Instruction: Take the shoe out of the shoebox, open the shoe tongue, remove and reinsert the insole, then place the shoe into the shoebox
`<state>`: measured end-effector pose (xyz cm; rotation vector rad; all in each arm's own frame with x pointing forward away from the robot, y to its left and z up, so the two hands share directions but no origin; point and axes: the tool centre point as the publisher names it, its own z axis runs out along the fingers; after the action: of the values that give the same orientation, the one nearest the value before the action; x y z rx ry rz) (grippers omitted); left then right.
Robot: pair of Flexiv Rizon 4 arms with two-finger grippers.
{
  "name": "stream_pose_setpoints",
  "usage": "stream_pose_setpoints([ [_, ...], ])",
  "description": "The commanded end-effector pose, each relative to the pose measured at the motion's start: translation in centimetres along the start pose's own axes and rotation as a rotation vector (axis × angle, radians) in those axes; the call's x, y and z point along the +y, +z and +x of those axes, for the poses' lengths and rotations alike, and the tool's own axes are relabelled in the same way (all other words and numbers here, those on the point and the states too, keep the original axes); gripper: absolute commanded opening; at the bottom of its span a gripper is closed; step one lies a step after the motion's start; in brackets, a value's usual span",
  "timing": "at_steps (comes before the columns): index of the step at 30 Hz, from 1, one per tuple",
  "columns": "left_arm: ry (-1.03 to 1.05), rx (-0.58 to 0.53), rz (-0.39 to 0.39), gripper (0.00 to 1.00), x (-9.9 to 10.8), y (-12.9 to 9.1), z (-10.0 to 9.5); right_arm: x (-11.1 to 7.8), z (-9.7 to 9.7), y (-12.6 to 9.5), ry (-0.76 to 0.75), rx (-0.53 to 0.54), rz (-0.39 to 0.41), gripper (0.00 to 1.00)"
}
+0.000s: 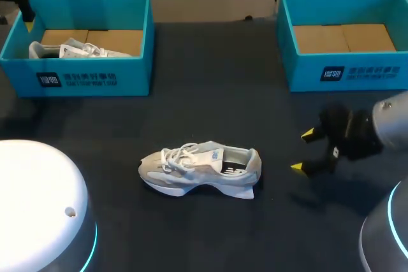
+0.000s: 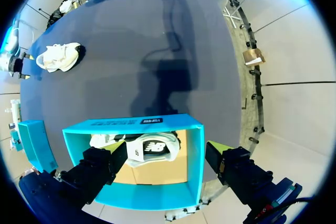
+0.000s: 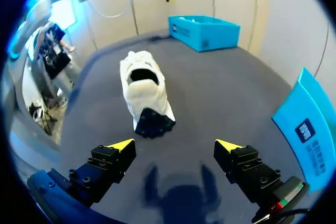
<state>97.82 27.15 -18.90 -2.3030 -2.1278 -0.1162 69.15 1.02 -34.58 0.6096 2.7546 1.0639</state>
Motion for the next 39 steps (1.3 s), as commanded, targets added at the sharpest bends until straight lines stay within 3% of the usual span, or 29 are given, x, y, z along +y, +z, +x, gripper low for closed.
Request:
stream_pose_setpoints([
  [1, 0.0, 0.003, -0.003, 1.0, -0.2, -0.1, 0.0, -1.5, 0.2, 0.6, -0.054, -0.015, -0.183, 1.0],
  [3, 0.0, 0.003, -0.003, 1.0, -0.2, -0.1, 0.0, -2.0, 0.4, 1.5, -0.064, -0.02, -0.169, 1.0],
  [16, 0.0, 0.003, -0.003, 1.0, -0.2, -0.1, 0.0, -2.0, 0.4, 1.5, -0.064, -0.02, -0.169, 1.0],
  [23, 0.0, 0.003, -0.003, 1.0, -0.2, -0.1, 0.0, -4.9, -1.1, 3.2, -0.104, 0.052, -0.344, 1.0],
  [29, 0.0, 0.003, -0.003, 1.0, -0.2, -0.1, 0.0, -5.2, -2.0, 3.4, -0.138, 0.096, -0.419, 1.0],
  [39, 0.0, 0.003, -0.003, 1.0, -0.2, -0.1, 0.0, -5.1, -1.6, 4.5, -0.147, 0.115, -0.449, 1.0],
])
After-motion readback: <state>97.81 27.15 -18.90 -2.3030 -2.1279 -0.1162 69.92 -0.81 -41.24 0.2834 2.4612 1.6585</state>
